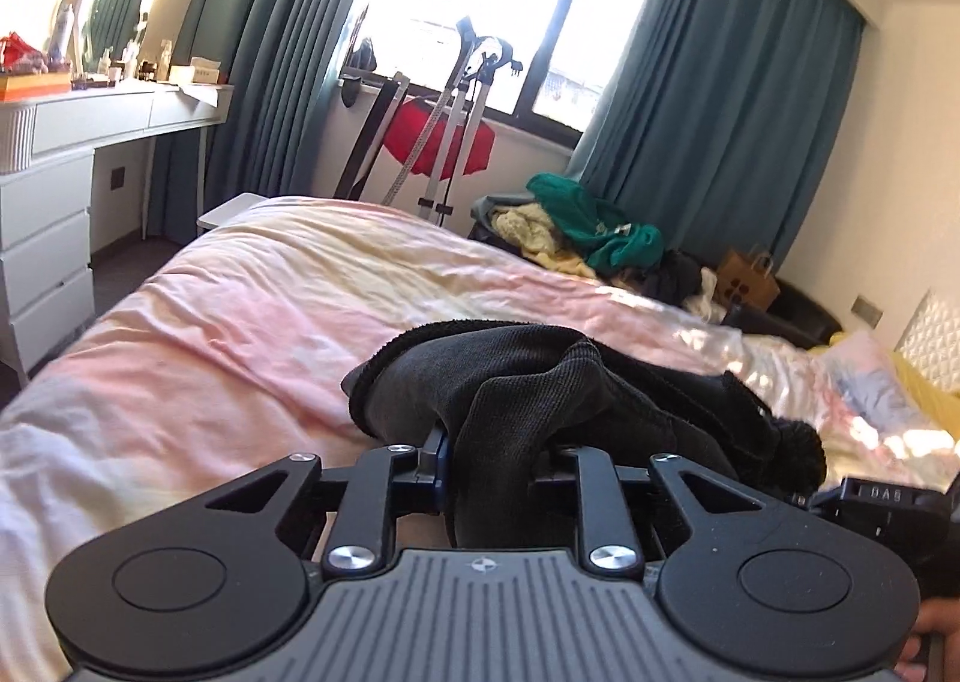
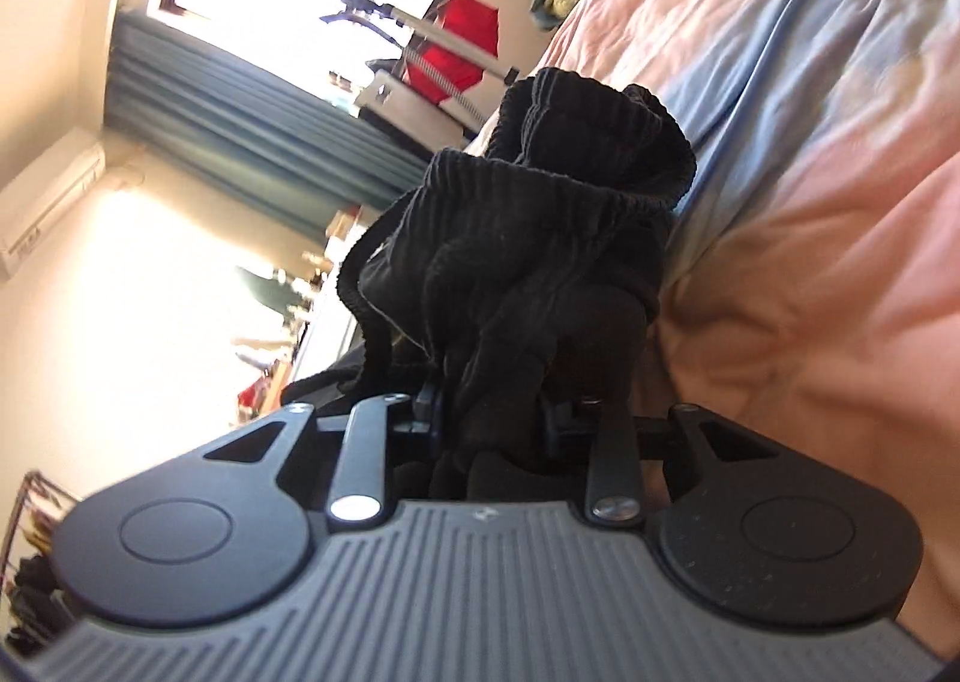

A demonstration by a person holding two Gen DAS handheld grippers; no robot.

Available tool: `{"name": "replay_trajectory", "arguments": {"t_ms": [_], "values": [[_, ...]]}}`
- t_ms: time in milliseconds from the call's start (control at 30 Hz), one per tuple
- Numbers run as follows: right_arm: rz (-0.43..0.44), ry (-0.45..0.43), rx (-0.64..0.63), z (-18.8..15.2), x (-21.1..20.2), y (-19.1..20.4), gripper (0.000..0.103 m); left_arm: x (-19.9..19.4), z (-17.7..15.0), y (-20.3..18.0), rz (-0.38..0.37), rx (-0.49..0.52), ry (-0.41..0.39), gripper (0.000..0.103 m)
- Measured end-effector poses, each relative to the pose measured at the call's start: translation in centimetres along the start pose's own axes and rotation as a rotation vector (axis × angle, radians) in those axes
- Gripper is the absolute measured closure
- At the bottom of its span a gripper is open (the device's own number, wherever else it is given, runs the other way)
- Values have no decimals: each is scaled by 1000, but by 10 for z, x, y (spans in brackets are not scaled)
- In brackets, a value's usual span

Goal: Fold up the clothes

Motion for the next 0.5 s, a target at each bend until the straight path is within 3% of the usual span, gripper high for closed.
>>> {"name": "replay_trajectory", "arguments": {"t_ms": [167, 267, 367, 433, 500], "values": [[-140, 54, -6, -19, -1, -13, 66, 0, -38, 4, 47, 65, 172, 70], [-154, 64, 3, -21, -5, -16, 65, -11, -43, 0, 60, 82, 175, 62], [-181, 61, -19, -21, -8, -14, 61, -24, -39, 3, 52, 46, 175, 50], [-190, 56, -17, -23, -9, -12, 59, -32, -37, 6, 49, 18, 176, 29], [-196, 50, -19, -22, -10, -11, 58, -38, -33, 9, 39, -6, 186, 20]]}}
Point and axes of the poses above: each gripper's, at about its wrist camera, not at the fingertips, and x roughly the way its jaws point, y to its left, z to its top, the point moved 6 cm from there along x, roughly the way its jaws point, and after that the axes turned 10 degrees about -z, right-handed, at the moved point
